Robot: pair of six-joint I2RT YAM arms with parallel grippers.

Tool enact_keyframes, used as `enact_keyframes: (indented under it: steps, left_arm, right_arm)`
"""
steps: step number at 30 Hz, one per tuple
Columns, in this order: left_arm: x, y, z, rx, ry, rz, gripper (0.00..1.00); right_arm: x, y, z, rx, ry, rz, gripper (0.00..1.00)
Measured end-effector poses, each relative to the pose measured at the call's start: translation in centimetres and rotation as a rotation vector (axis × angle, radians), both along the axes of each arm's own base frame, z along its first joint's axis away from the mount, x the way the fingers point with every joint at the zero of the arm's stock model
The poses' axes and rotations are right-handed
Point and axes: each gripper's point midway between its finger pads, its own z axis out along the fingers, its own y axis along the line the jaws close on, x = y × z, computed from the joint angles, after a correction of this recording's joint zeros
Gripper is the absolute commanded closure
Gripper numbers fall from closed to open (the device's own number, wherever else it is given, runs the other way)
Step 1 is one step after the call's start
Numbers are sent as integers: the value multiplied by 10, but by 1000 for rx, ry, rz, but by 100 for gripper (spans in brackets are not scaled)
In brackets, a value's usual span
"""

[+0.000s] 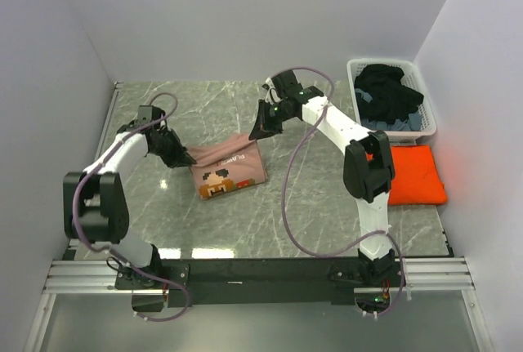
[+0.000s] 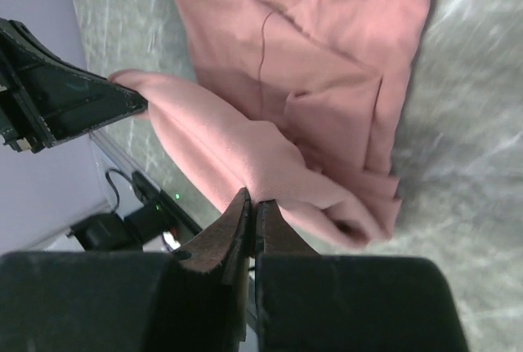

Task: Fold and stack the t-shirts
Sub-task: Fold the tshirt

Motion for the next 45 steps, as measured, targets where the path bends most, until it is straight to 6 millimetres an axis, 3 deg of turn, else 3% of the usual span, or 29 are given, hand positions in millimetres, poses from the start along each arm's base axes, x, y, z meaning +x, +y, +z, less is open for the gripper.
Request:
enact_keyframes:
  steps: [12,19,24,28,33,38,40,42,45]
  left_arm:
    - [80,3,-23,21,-81,-19,99]
    - [106,-3,-24,-8,-120,-37,99]
    - [126,-4,-18,-8,-184,-44,99]
    - [132,-4,-32,-10,-180,-41,99]
    - [122,-5,-63,-27,-98,-19,99]
    - [100,-13,-65,-51,-83,-6,99]
    - [81,-19,-66,-45,-66,-10,99]
    - [54,-31,-67,-34,-49,-31,99]
    - [-6,-53,-70,-21,-23,-79,99]
  right_arm:
    - [64,-6,-59,88,20,-111,100]
    - [71,-13,-102,114,64,-168,100]
    - [82,-11,-100,146,27,-174,100]
    - [89,-12,-96,165,-1,-179,100]
    - [85,-13,-102,165,9,-175,100]
    - [58,-17,-124,145,90,-152,100]
    - [45,-20,-124,133,93,-139,100]
    - [19,-27,-124,115,121,-120,100]
    - [-35,-37,-125,78,171,-71,100]
